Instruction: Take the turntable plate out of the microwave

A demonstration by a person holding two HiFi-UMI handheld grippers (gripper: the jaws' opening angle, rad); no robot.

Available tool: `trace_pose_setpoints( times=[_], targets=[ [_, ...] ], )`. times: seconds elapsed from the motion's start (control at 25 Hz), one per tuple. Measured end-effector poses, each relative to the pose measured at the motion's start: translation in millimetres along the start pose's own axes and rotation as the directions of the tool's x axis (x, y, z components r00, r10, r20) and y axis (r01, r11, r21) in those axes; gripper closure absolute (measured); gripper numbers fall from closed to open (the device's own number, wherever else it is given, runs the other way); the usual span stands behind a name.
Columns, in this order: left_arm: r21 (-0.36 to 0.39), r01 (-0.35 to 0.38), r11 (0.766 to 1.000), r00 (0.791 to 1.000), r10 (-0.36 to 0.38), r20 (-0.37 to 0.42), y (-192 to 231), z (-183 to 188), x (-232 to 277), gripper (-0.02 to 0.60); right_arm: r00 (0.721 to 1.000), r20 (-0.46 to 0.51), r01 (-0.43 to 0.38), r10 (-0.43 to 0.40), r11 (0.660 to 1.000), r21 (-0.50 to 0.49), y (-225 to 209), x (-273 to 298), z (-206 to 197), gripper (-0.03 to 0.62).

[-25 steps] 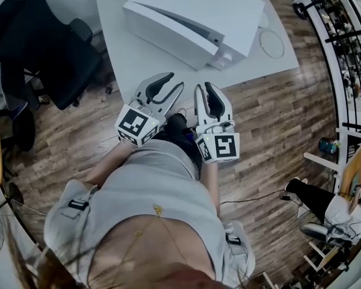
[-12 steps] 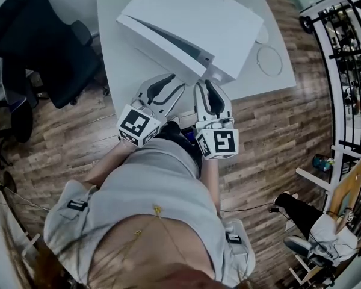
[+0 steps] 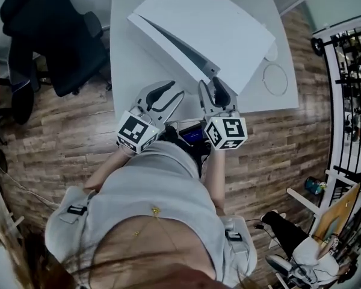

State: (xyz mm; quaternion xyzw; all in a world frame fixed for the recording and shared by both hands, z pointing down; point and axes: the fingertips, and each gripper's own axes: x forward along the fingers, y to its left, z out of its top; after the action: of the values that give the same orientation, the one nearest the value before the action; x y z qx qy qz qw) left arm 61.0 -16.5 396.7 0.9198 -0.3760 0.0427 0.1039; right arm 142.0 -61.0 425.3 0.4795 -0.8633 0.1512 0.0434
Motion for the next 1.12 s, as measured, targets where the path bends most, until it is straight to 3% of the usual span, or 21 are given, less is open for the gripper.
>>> trace_pose_setpoints(
  times=[0.2,0.52,0.8,0.92,1.12],
  targets=[
    [-0.011,-0.01,1.0,1.0,0.01,0.003,7.0,2.2,-5.9,0.444,0.998,-0.039,-0.054,0.055,0.998,0.019,6.1,9.6,-2.9,0.43],
    [-0.018,0.057,0.998,0.998,-0.056,0.008,9.5,8.9,-18.4,0.443,0.996,-0.081,-0.045,0.046,0.999,0.017,25.7,4.5,-12.9,0.437],
    [-0.046,0.109,0.993,0.994,-0.108,0.006,13.7,9.7,-34.1,0.443,0.973,-0.158,-0.163,0.167,0.986,0.036,71.2,-5.7,-25.9,0.456],
    [-0.051,0.119,0.992,0.993,-0.12,0.001,17.5,8.4,-45.4,0.443,0.943,-0.206,-0.26,0.262,0.965,0.039,100.2,-8.3,-33.8,0.467],
    [-0.124,0.127,0.984,0.992,-0.126,0.019,27.3,23.6,-75.9,0.443,0.84,-0.24,-0.474,0.486,0.874,0.11,160.7,-5.0,-47.1,0.48]
  ],
)
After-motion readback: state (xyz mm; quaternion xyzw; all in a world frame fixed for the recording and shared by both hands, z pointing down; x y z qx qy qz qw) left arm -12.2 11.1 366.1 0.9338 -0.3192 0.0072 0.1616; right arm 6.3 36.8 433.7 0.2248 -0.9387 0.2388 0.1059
